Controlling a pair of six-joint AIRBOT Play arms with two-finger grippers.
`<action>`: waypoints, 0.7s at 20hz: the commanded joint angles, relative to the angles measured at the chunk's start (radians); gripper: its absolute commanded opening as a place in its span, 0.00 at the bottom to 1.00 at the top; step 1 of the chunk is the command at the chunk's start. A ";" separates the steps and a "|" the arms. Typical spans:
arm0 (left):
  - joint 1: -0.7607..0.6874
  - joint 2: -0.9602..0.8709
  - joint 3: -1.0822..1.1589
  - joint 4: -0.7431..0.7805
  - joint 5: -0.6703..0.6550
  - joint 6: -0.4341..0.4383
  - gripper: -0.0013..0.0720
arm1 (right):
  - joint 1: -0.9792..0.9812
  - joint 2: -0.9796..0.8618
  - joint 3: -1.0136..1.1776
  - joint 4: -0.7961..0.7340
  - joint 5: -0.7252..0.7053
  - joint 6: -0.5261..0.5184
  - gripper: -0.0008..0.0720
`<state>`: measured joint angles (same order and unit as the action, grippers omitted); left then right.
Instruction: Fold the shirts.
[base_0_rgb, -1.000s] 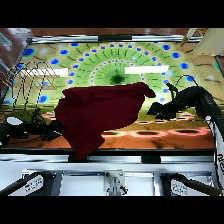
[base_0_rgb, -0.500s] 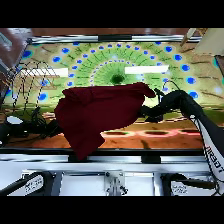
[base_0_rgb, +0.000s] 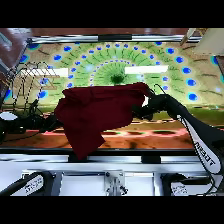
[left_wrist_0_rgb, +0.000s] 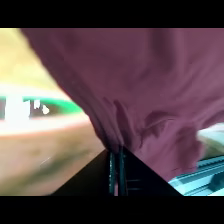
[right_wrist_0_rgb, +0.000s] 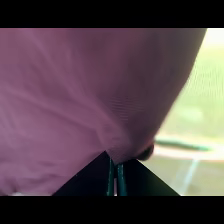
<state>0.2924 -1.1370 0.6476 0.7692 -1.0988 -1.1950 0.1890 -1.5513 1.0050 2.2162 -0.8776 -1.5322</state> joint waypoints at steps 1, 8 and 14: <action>0.000 0.037 0.108 -0.030 -0.031 0.025 0.06 | 0.009 0.035 0.033 0.009 -0.009 -0.011 0.12; 0.000 0.324 0.807 -0.056 -0.039 0.083 0.06 | -0.020 0.472 0.476 -0.175 -0.147 -0.309 0.12; 0.000 0.560 1.151 -0.063 0.208 -0.069 0.06 | -0.019 0.792 0.746 -0.203 -0.103 -0.209 0.12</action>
<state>0.2924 -0.6815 1.6672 0.7067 -1.0096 -1.1828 0.1699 -0.8967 1.6405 2.0396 -0.9852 -1.7912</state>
